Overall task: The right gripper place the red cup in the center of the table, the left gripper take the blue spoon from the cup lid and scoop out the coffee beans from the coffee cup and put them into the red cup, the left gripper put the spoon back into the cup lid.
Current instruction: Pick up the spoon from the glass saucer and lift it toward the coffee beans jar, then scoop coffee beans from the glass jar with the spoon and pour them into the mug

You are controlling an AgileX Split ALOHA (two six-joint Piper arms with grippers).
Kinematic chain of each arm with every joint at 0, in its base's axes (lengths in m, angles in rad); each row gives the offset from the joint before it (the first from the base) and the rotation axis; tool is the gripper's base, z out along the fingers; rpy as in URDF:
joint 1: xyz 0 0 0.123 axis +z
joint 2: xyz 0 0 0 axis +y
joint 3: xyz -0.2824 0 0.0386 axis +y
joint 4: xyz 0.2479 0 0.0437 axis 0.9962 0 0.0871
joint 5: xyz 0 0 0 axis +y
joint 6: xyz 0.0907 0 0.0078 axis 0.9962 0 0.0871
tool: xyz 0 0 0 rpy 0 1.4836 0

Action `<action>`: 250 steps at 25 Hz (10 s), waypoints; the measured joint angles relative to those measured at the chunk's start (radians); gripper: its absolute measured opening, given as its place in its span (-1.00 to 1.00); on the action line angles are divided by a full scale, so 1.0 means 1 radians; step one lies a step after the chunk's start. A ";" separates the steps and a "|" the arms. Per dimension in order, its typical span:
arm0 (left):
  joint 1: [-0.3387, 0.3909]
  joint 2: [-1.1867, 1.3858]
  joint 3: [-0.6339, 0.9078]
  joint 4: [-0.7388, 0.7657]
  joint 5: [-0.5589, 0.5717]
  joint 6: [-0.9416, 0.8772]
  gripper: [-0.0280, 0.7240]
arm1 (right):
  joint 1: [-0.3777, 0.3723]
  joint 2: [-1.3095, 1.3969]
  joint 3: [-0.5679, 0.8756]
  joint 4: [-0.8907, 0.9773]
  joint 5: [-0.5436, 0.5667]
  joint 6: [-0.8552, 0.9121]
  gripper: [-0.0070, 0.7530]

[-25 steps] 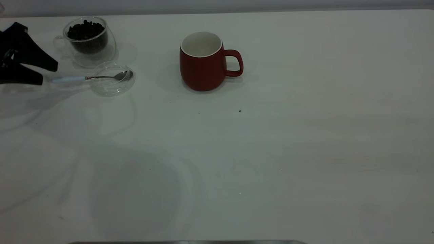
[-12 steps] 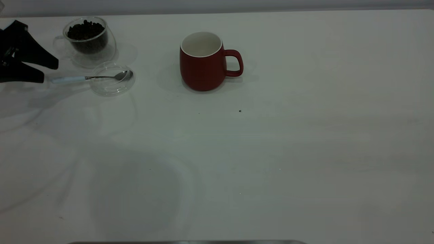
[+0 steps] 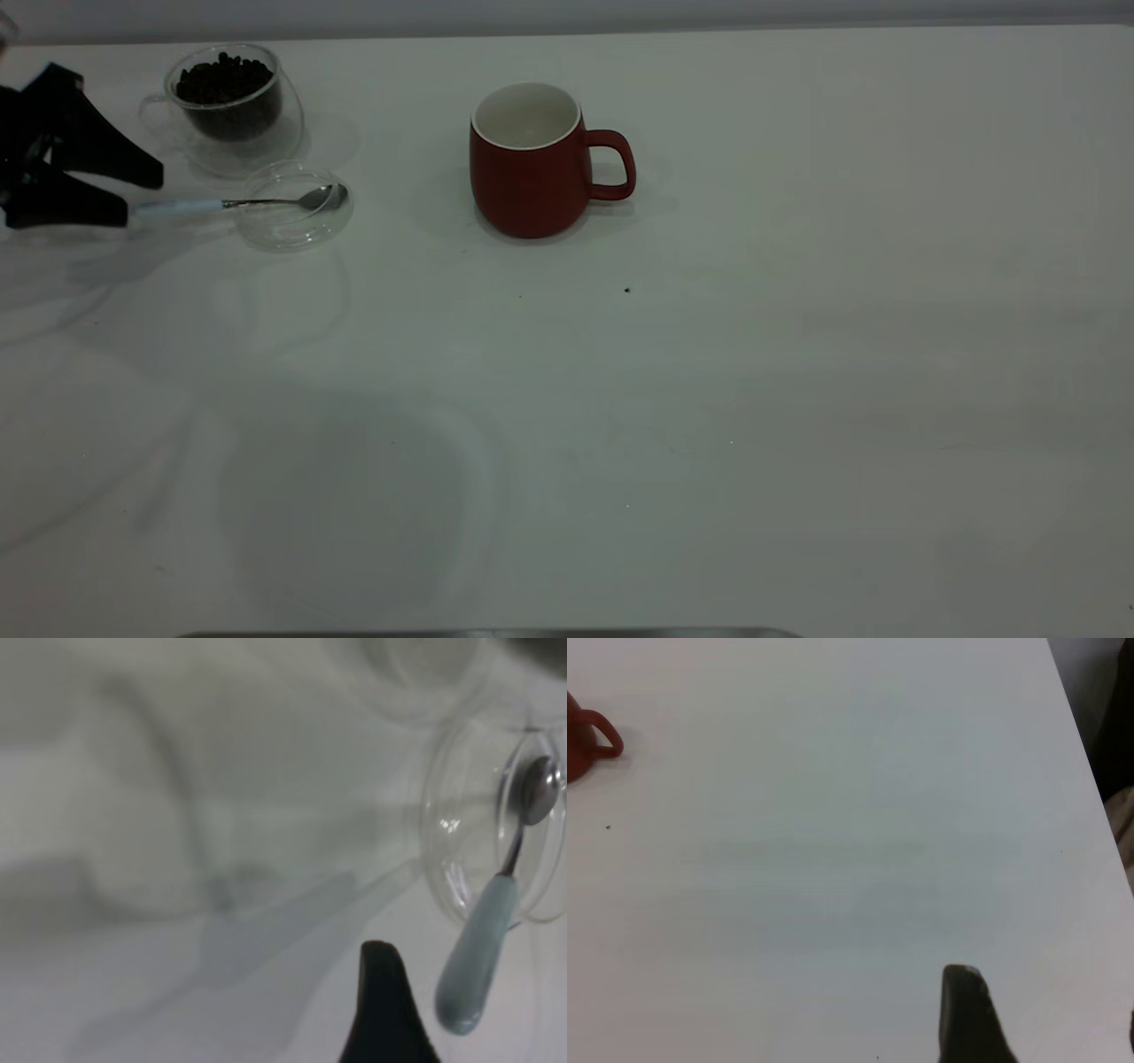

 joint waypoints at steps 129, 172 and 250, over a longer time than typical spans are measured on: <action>0.081 0.044 -0.272 -0.021 0.296 -0.129 -0.59 | 0.000 0.000 0.000 0.001 -0.001 0.000 0.24; 0.160 0.044 -0.272 -0.101 0.457 -0.136 -0.59 | 0.000 0.000 0.000 0.001 -0.001 -0.001 0.24; -0.262 0.044 -0.272 -0.071 0.383 0.073 -0.59 | 0.000 0.000 0.000 0.001 -0.001 0.000 0.24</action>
